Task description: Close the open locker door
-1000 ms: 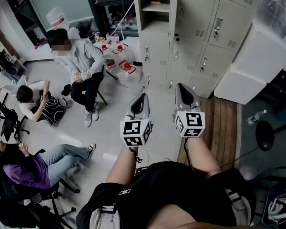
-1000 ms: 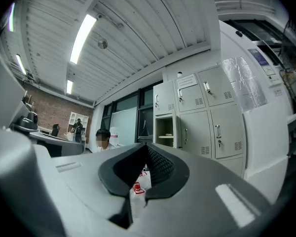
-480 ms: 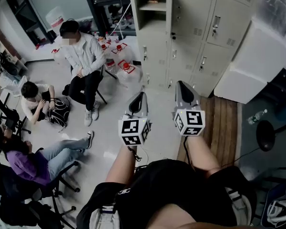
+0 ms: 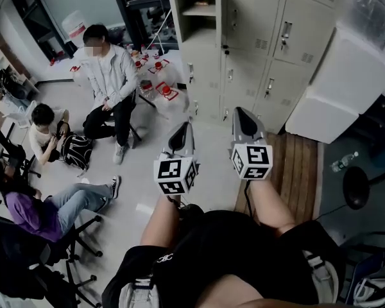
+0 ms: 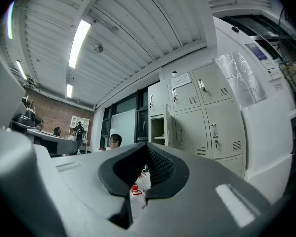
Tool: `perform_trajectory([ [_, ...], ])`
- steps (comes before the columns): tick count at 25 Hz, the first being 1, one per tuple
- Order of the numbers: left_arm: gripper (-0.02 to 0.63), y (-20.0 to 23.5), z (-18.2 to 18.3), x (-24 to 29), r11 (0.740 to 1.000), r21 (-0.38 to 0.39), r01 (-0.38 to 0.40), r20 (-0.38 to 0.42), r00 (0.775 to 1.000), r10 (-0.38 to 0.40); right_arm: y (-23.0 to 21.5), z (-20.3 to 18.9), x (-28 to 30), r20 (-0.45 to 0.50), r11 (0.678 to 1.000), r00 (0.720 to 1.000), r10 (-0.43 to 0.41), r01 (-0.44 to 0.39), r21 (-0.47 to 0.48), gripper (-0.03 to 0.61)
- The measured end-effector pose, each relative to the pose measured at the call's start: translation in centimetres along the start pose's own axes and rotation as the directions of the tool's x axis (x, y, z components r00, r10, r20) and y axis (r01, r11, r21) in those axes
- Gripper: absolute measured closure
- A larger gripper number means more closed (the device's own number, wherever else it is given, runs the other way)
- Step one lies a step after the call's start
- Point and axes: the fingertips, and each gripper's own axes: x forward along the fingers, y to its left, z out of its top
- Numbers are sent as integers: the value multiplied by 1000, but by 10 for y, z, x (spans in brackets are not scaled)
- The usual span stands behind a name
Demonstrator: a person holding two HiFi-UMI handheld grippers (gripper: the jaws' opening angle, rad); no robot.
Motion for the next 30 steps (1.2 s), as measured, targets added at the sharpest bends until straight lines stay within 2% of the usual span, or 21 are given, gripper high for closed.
perform_trajectory([
  [9,614,0,4,24,1000,2,-11,20,1000,11,-17,-1,22,6,1000,1000,15,-15,0,569],
  [18,614,17,6,73,1000,9,21,32,999,-21,-32,-4,67,13,1000,1000,-9,9,-2,569],
  [26,614,61,-3,143,997,-53,56,18,998,-55,-47,-19,136,5,999,999,-38,38,-14,568],
  [30,614,91,1,182,997,-32,73,3,997,-73,-50,-25,182,-10,998,998,-58,58,-14,568],
])
